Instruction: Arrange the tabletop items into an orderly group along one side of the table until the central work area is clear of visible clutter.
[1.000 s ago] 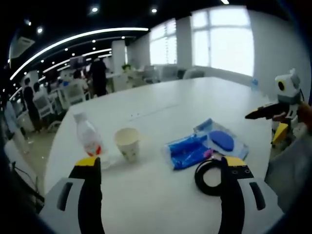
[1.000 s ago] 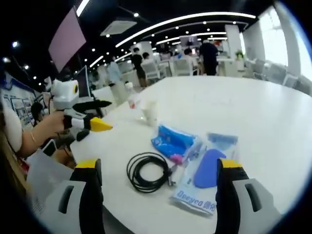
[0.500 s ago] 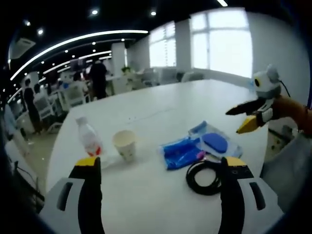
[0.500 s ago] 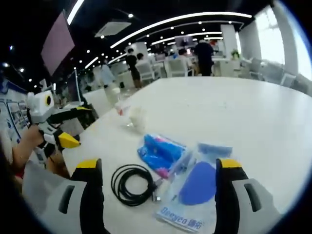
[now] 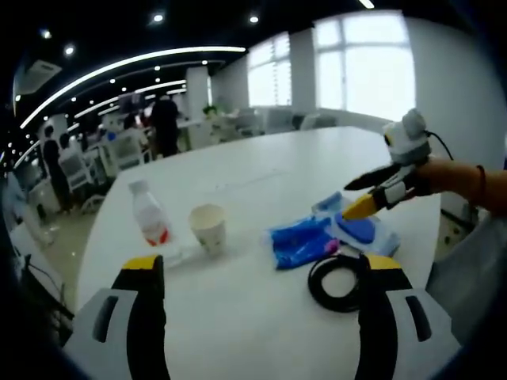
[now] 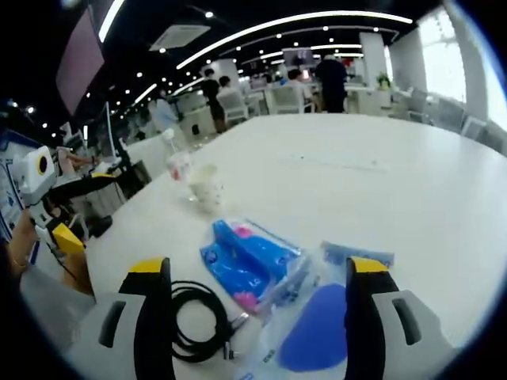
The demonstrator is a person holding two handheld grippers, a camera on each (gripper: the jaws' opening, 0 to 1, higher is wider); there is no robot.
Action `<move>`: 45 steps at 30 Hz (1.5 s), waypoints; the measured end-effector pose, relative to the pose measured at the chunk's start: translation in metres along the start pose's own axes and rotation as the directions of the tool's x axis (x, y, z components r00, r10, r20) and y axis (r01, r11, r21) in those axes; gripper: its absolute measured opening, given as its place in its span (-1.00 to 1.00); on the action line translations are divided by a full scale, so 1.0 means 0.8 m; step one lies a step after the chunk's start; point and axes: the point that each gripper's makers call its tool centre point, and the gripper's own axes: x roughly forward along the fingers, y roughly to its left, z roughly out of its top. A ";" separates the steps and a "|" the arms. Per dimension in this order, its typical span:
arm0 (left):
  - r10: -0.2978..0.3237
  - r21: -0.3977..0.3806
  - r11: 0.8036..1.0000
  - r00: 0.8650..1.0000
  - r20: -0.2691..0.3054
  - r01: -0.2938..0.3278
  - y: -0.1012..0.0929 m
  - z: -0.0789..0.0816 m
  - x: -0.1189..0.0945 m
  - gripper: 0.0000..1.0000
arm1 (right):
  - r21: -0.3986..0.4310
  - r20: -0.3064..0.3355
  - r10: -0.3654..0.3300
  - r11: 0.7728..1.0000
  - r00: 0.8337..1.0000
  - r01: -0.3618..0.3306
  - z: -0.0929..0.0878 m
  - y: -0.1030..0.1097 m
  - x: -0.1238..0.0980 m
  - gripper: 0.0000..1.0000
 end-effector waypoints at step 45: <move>0.040 0.025 0.999 0.997 -0.065 -0.038 0.021 -0.028 0.002 0.84 | 0.077 -0.084 -0.044 0.996 0.995 0.051 -0.060 -0.011 0.062 -0.94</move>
